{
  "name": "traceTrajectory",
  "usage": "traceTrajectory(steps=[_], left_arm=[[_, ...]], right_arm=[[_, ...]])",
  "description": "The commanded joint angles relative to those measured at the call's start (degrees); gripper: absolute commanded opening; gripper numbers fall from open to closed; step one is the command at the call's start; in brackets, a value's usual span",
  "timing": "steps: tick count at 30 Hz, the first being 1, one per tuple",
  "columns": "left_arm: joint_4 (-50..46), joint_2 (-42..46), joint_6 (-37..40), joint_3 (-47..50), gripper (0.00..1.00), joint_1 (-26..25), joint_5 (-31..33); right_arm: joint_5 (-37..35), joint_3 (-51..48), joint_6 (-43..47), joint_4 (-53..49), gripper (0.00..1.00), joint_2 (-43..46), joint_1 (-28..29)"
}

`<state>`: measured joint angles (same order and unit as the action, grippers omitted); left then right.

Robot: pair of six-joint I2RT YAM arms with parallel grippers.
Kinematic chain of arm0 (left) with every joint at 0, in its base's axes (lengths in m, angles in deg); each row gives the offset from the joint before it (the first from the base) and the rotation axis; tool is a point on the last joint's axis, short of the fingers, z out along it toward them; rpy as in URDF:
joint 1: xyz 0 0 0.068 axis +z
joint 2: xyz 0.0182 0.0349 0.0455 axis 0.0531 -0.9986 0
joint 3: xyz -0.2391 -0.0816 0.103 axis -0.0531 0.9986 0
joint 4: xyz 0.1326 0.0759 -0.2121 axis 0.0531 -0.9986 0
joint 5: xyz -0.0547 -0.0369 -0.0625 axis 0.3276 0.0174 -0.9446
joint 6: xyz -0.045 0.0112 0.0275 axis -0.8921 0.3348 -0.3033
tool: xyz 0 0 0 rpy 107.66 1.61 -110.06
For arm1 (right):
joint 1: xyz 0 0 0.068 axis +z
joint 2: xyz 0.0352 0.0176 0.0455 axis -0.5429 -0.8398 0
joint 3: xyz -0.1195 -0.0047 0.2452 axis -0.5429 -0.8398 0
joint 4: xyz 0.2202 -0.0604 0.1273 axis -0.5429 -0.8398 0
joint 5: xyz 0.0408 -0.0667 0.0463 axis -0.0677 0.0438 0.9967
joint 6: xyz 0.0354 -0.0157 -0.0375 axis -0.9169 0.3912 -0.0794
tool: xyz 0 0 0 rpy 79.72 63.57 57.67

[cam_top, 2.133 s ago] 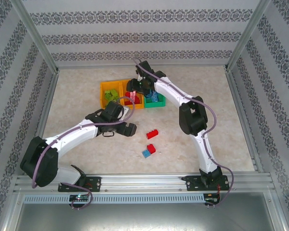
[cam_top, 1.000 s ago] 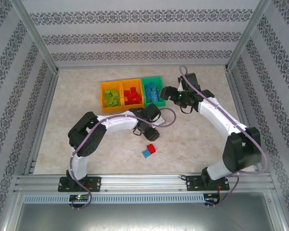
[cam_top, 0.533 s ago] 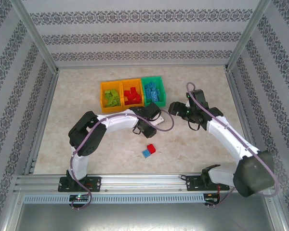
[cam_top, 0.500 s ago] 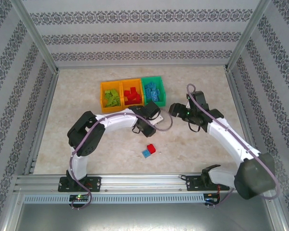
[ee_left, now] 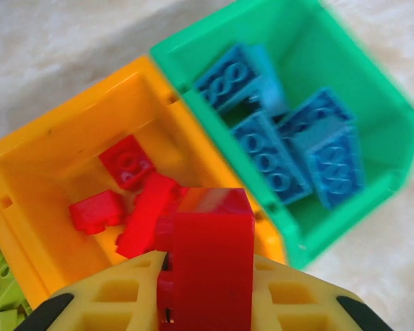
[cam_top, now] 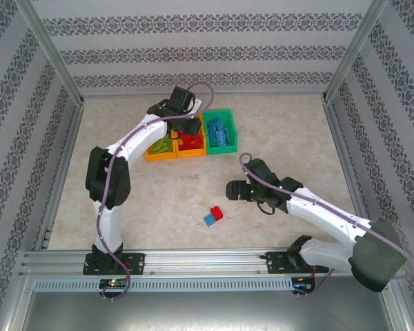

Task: Sort the legos into containers by color

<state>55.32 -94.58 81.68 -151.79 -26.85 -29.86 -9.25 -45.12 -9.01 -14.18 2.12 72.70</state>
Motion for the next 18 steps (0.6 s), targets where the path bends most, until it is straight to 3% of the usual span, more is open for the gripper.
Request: traceTrajectory(steps=[1, 11, 18], left_arm=[[-5.75, -6.07, -3.31, -4.59, 0.18, 1.69, -0.68], [-4.63, -10.43, -9.0, -8.23, 0.25, 3.16, 0.9], [-4.12, -8.52, -11.07, -6.45, 0.52, 3.1, 1.12]], right_arm=[[-3.04, 2.64, -0.22, -2.01, 0.84, -2.94, 4.76], [-1.91, 6.84, -0.09, -1.4, 0.82, -12.64, 14.06], [-1.08, 10.0, 0.67, -3.35, 0.78, -19.09, 16.11]])
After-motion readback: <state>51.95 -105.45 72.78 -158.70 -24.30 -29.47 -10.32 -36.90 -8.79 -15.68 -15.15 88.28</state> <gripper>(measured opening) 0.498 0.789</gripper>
